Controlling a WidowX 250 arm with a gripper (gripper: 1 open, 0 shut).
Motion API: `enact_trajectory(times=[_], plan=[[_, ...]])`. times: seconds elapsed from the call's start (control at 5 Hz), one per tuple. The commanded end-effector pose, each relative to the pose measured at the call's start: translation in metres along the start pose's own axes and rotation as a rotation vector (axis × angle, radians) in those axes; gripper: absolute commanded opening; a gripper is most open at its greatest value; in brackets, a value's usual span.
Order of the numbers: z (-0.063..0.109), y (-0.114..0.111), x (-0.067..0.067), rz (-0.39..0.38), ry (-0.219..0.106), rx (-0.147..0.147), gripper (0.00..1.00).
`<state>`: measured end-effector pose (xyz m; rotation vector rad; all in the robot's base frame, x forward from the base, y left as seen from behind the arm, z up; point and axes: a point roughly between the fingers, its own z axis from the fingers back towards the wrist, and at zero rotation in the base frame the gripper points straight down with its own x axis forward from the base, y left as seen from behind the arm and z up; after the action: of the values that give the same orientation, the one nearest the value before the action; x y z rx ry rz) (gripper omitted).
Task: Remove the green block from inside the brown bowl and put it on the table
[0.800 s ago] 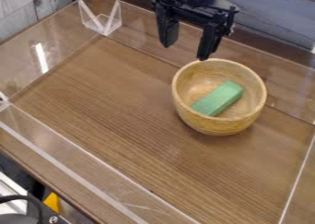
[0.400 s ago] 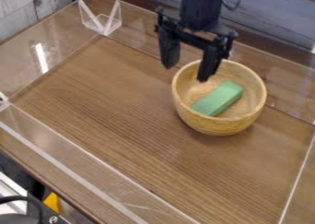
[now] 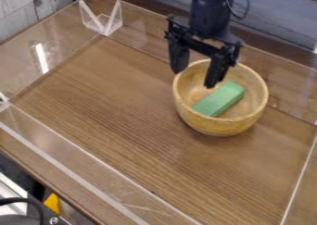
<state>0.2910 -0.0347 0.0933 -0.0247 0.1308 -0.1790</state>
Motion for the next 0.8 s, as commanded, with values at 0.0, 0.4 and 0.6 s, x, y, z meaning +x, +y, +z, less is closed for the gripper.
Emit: enact_trajectory(times=[0.0,0.4,0.6], plan=[[0.004,-0.021,0.000,-0.102,-0.049,0.011,1.00],[-0.011,-0.045,0.016,-0.080,-0.066,0.020,1.00],[-0.015,-0.052,0.013,-0.042,-0.066,0.016,1.00]])
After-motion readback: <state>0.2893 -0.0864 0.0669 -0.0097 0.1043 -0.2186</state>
